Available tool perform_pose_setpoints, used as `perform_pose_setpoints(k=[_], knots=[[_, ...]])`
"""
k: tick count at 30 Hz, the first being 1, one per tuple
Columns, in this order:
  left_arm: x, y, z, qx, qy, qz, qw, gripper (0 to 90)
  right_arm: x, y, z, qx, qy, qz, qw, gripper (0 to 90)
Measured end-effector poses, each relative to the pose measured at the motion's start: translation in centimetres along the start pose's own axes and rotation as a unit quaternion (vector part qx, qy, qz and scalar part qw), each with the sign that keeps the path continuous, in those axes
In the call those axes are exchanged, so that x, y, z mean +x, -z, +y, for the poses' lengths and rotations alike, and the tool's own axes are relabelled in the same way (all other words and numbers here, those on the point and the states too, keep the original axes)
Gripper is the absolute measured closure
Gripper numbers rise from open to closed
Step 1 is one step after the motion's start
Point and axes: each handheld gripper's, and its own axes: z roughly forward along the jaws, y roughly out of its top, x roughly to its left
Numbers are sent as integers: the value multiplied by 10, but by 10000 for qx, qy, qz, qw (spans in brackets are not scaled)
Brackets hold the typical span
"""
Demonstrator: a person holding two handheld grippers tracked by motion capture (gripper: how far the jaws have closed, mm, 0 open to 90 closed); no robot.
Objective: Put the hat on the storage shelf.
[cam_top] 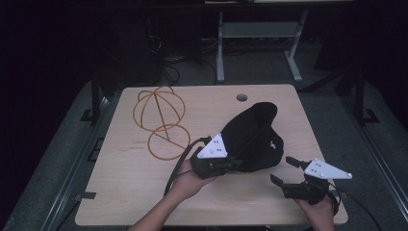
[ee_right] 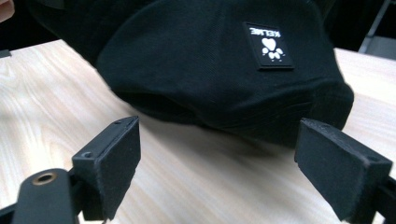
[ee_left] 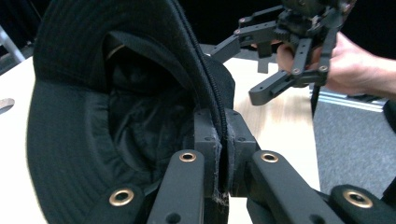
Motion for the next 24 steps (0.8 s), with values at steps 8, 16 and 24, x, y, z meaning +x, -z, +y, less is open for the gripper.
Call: perform_pose_setpoints(k=[8, 16, 24], knots=[[1, 6, 3, -53, -27, -119, 9999, 858, -2, -1, 10, -41, 163, -18, 9999, 140], [0, 7, 5, -72, -83, -177, 9998, 858, -2, -13, 14, -36, 247, 45, 9997, 259], [-1, 4, 6, -43, -121, -187, 9997, 857, -1, -17, 16, -132, 448, 330, 9984, 713]])
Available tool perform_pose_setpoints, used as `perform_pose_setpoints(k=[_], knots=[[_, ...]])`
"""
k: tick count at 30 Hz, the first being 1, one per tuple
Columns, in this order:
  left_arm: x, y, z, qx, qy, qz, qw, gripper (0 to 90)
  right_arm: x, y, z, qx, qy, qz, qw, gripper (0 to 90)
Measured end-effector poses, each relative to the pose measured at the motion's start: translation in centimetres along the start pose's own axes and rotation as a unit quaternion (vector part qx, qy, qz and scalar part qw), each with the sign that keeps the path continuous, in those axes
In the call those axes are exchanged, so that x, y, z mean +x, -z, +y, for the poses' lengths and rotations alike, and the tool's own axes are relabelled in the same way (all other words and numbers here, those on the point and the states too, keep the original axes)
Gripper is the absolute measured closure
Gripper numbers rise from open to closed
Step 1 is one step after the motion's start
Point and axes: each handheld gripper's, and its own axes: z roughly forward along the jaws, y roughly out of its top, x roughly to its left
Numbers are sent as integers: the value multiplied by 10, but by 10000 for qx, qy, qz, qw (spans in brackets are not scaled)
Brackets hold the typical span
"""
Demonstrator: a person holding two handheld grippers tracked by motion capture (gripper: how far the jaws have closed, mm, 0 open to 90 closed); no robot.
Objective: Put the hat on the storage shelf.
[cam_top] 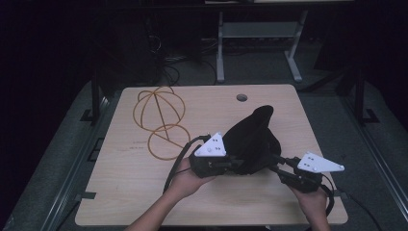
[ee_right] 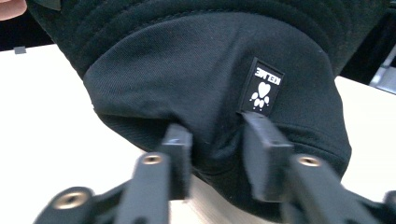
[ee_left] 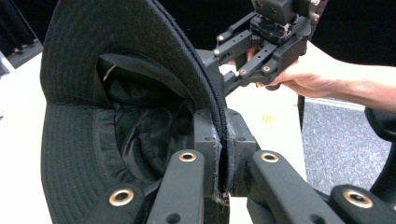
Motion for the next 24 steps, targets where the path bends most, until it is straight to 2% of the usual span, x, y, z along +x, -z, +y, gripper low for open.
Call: perform_pose_setpoints(k=[2, 5, 8, 14, 15, 22, 24], knots=[[0, 0, 0, 7, 4, -5, 10000, 856, 0, -1, 0, 41, 22, 20, 10000, 783], [2, 0, -1, 35, 54, 38, 10000, 842, 0, -1, 0, 63, -61, 63, 9999, 819], [2, 3, 0, 56, 75, 176, 9998, 772, -1, 1, 2, -6, -181, 85, 9998, 837], [1, 12, 3, 15, 70, 365, 9993, 627, -2, 4, 6, -90, -284, 108, 9995, 842], [2, 15, 3, 21, 66, 404, 9992, 596, -4, 5, 9, -129, -374, 114, 9992, 842], [2, 37, -1, -96, 187, 500, 9985, 517, -7, 9, 17, -64, -513, 117, 9986, 844], [2, 45, -3, -142, 199, 545, 9982, 500, -8, 11, 25, -2, -578, 96, 9983, 844]])
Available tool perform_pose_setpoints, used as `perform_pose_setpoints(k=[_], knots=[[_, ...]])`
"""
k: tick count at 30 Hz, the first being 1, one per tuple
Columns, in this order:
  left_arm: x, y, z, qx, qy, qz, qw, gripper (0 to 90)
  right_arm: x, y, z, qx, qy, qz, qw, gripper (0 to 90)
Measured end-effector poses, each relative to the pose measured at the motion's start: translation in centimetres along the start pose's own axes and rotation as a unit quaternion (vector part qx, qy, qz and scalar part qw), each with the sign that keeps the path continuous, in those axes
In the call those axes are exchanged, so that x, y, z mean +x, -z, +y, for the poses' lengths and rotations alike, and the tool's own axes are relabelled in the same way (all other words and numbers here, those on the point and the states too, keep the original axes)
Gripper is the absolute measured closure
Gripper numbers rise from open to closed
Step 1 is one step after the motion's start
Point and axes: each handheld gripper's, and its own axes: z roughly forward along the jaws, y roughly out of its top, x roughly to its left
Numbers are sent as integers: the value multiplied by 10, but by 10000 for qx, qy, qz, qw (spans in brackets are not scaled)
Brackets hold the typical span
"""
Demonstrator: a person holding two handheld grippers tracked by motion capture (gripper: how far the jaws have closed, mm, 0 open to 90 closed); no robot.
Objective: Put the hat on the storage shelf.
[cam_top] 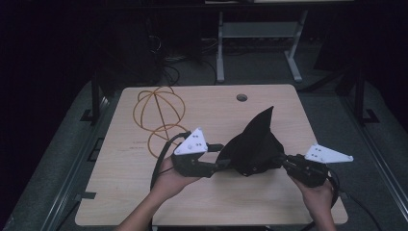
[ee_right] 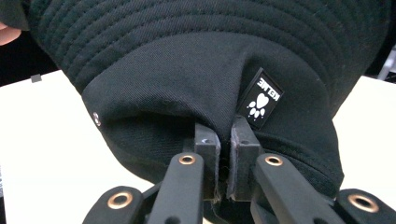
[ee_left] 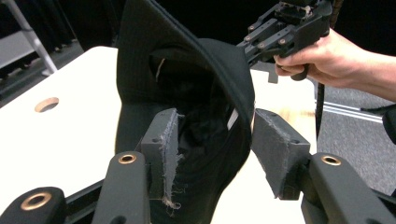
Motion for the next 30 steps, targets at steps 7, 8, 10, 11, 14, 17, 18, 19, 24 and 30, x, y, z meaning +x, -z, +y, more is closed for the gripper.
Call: perform_pose_setpoints(k=[7, 8, 10, 11, 14, 17, 18, 19, 24, 30], knots=[[7, 26, -18, 8, 34, 194, 9998, 493, -3, 2, 20, 56, -83, 24, 9999, 848], [7, 26, -18, 8, 34, 194, 9998, 493, -3, 2, 20, 56, -83, 24, 9999, 848], [9, 31, -25, -9, 101, 236, 9997, 493, -5, 1, 28, 13, -195, 74, 9998, 850], [11, 35, -33, -2, 173, 279, 9995, 493, -5, 1, 31, 9, -245, 95, 9997, 850], [14, 38, -46, 24, 265, 348, 9990, 493, -6, -1, 38, -24, -305, 156, 9994, 851], [16, 42, -58, 35, 340, 395, 9986, 493, -6, -4, 49, -31, -387, 249, 9989, 851], [16, 42, -58, 35, 340, 395, 9986, 493, -6, -4, 49, -31, -387, 249, 9989, 851], [17, 43, -61, 42, 355, 409, 9985, 493, -6, -5, 52, -1, -410, 283, 9988, 851], [19, 47, -76, 54, 432, 495, 9978, 490, -5, -10, 68, 103, -461, 344, 9983, 851], [21, 49, -92, 103, 504, 590, 9969, 484, -4, -14, 88, 73, -513, 444, 9977, 852]])
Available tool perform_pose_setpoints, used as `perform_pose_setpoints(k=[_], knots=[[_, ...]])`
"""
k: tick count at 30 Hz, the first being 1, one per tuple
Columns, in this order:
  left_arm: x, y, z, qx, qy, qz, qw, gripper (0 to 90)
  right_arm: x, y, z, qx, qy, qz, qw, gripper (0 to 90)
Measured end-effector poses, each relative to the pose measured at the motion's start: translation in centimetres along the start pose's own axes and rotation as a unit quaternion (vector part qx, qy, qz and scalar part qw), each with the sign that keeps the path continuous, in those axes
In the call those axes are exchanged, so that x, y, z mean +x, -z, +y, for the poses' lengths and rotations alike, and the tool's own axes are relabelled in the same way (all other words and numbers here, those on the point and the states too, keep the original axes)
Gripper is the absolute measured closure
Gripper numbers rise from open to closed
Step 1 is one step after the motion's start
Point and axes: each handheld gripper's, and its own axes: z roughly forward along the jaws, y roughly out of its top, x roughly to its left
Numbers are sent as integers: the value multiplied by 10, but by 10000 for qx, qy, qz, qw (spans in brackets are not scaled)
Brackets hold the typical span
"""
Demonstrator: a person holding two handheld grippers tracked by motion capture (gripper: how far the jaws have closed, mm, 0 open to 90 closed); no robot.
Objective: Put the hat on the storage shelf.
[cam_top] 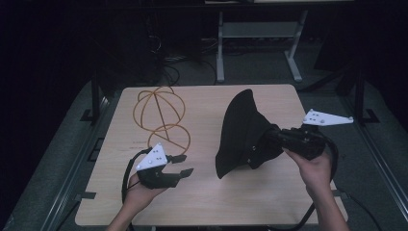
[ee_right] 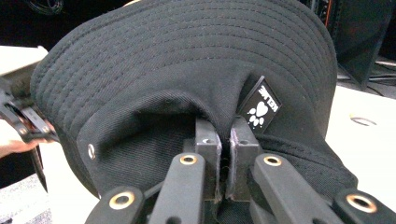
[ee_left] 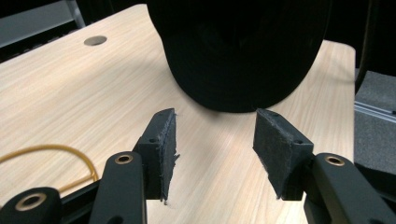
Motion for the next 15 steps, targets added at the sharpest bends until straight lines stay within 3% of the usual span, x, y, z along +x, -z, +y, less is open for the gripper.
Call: perform_pose_setpoints(k=[4, 11, 15], knots=[[2, -1, -9, 21, -14, 26, 10000, 479, 1, -2, 9, 3, 7, 27, 10000, 851], [4, -2, -23, 56, 157, -18, 9999, 460, 5, -14, 30, 1, -4, 162, 9999, 851], [5, -5, -30, 113, 127, -37, 9998, 452, 7, -19, 37, -16, -4, 206, 9998, 850]])
